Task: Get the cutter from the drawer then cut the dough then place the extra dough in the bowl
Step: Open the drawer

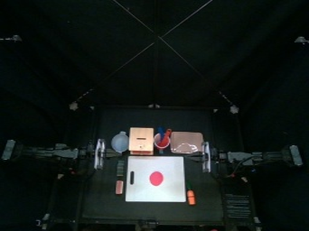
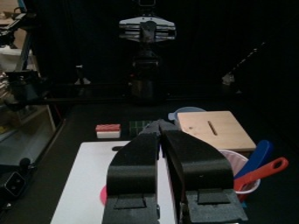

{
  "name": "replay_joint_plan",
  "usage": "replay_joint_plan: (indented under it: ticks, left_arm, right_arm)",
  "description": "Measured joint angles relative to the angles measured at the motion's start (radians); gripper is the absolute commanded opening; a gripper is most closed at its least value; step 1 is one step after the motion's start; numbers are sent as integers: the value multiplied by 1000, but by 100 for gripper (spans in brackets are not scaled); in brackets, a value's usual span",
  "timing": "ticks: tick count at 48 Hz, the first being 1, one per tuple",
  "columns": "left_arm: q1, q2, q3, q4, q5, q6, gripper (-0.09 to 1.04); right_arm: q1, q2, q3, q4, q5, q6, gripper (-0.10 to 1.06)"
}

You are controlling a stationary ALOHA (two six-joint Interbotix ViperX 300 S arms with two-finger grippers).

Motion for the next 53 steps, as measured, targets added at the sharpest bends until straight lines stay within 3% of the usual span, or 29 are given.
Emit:
replay_joint_plan:
  ticks: [11,21,33,41,53]
  left_arm:
    - [0,123,2,-166,-84,-14,2]
    - [-8,236,3,-442,-144,-66,3]
    - [-26,347,43,-778,-179,-86,3]
    - [-92,419,37,-808,-195,-89,3]
    - [-109,503,9,-813,-252,-89,3]
  right_arm:
    - [-57,178,-74,0,-20,6,4]
    - [-137,495,-305,14,-29,11,4]
    - [-189,851,-571,29,-29,11,4]
    - [-210,1046,-687,3,-15,15,4]
    - [-238,1178,-784,-6,8,9,4]
